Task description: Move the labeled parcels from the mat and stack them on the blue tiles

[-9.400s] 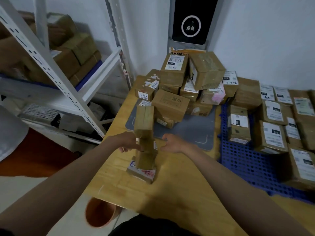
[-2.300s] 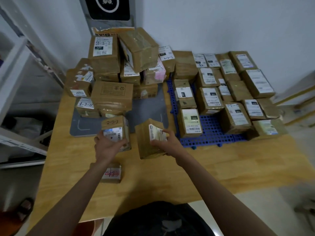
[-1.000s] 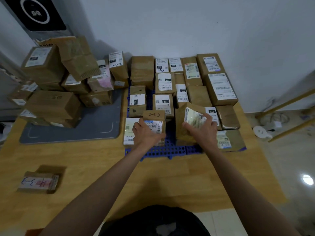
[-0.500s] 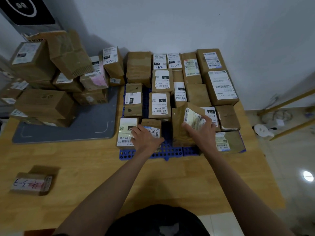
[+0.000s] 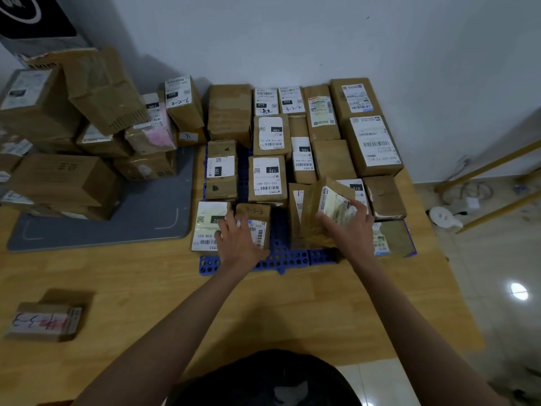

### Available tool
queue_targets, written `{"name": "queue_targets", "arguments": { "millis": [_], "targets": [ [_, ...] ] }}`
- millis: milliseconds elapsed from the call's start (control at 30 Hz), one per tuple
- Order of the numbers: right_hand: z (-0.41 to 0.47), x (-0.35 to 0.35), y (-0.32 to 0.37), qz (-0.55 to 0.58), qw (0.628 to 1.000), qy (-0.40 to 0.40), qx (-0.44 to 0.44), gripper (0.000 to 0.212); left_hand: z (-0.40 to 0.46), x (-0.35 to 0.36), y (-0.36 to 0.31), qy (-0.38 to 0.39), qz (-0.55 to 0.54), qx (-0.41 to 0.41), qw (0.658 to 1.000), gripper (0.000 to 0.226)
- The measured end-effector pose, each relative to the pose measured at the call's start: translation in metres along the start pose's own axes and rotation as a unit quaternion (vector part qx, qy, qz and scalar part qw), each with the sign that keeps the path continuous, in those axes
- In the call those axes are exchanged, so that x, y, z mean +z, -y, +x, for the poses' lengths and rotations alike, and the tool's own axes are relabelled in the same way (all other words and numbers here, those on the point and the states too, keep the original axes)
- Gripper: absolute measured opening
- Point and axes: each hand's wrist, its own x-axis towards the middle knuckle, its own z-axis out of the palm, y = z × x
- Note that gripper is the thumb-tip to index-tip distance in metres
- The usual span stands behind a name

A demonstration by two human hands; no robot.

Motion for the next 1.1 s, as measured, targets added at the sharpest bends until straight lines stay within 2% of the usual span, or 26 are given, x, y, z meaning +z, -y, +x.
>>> {"name": "queue_targets", "arguments": {
  "millis": [133, 233, 467, 733, 900, 1000, 1100],
  "targets": [
    [-0.007, 0.004, -0.003, 0.006, 1.000, 0.014, -0.005, 0.096, 0.002, -0.007, 0.016, 0.066, 0.026, 0.009, 0.997, 0.132],
    [-0.015, 0.008, -0.004, -0.007, 1.000, 0.015, -0.020, 0.096, 0.002, -0.009, 0.024, 0.118, 0.020, -0.005, 0.993, 0.128],
    [-0.036, 0.027, -0.005, -0.090, 0.993, 0.004, -0.075, 0.092, 0.001, -0.007, 0.023, 0.074, 0.022, 0.008, 0.997, 0.101],
    [-0.044, 0.028, -0.016, -0.069, 0.994, 0.012, -0.080, 0.093, 0.000, -0.003, 0.018, 0.032, 0.020, 0.010, 0.999, 0.098],
    [-0.039, 0.010, -0.021, -0.060, 0.997, -0.009, -0.052, 0.089, -0.004, 0.001, 0.003, 0.012, -0.037, 0.043, 0.998, 0.097],
    [-0.035, 0.001, -0.024, -0.043, 0.998, -0.031, -0.034, 0.086, -0.007, 0.005, -0.018, -0.004, -0.088, 0.102, 0.991, 0.084],
    [-0.031, -0.007, -0.027, -0.023, 0.999, -0.044, -0.014, 0.085, -0.008, 0.009, -0.043, 0.029, -0.164, 0.128, 0.978, 0.073]
  ]
}}
